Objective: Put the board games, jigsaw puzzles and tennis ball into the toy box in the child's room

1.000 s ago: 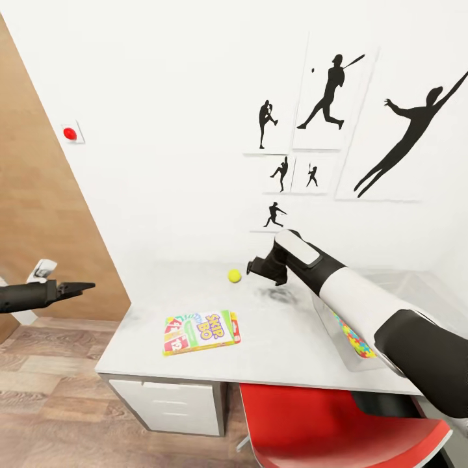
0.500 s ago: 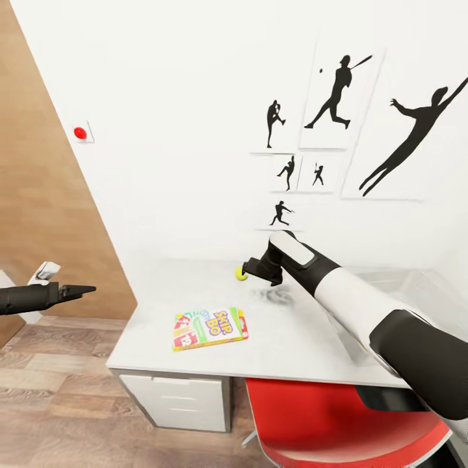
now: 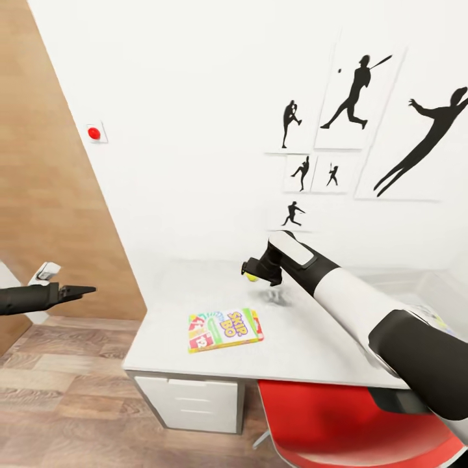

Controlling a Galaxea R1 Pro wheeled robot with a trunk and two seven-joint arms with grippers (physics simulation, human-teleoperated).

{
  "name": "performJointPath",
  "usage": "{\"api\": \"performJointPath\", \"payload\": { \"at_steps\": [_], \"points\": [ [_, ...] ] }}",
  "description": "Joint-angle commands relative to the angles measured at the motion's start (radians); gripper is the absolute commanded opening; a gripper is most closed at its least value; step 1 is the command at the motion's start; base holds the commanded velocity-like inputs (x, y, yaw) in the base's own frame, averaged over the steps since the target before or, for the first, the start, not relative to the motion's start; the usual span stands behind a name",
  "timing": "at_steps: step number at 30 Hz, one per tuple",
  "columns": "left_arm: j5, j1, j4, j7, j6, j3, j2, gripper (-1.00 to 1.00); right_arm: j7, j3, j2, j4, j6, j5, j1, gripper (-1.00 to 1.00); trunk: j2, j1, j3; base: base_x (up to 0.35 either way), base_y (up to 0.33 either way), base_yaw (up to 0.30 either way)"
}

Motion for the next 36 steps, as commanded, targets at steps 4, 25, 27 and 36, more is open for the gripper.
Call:
{"api": "performJointPath", "payload": {
  "at_steps": [4,25,27,36],
  "points": [
    [-0.011,-0.001,0.017,-0.007,0.008,0.001,0.000,1.00,-0.005,0.004,0.000,0.000,-0.010,-0.005,-0.001,1.00,-0.002,0.001,-0.002,0.068,0.200,0.102],
    [-0.013,-0.001,0.047,0.000,0.004,0.001,0.003,1.00,-0.005,0.003,-0.002,0.000,-0.024,-0.007,-0.002,1.00,-0.002,0.001,-0.002,0.006,0.044,0.046],
    [-0.013,-0.001,0.048,0.000,0.004,0.001,0.003,1.00,-0.005,0.003,-0.002,0.000,-0.024,-0.007,-0.002,1.00,-0.002,0.001,-0.002,0.000,0.220,0.001],
    [-0.013,-0.001,0.052,-0.001,0.004,0.001,0.004,1.00,-0.005,0.003,-0.002,0.000,-0.024,-0.007,-0.002,1.00,-0.002,0.001,-0.002,0.000,0.226,0.000]
  ]
}}
